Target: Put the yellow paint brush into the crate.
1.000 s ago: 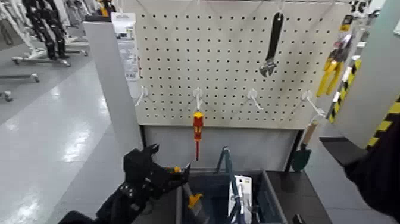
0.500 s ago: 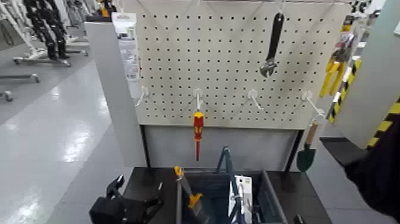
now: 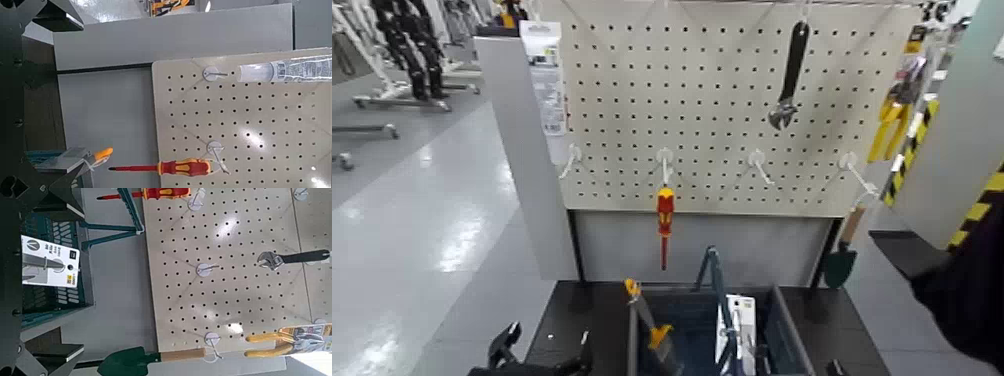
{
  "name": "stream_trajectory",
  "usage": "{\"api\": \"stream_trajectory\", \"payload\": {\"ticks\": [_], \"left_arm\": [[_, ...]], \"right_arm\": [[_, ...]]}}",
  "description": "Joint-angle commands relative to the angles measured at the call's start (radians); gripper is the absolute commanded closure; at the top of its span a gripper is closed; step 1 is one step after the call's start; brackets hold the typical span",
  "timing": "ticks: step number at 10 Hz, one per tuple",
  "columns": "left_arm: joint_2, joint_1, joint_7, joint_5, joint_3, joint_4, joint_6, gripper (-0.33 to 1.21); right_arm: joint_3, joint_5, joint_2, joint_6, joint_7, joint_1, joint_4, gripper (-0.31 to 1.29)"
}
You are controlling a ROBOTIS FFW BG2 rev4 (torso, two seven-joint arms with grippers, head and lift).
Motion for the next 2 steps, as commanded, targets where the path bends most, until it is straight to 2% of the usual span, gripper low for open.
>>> {"api": "stream_trajectory", "payload": {"ticks": [1, 2], "left_arm": [[0.001, 0.002, -0.002, 0.006, -0.003, 0.005, -0.01, 0.11], [0.001, 0.0, -0.002, 0.008, -0.005, 0.007, -0.012, 0.11]], "right_arm": [[-0.002, 0.004, -0.002, 0.021, 0.002, 0.0, -0.009, 0.13], [-0.003, 0.005, 0.001, 0.023, 0.002, 0.0, -0.009, 0.13]]}}
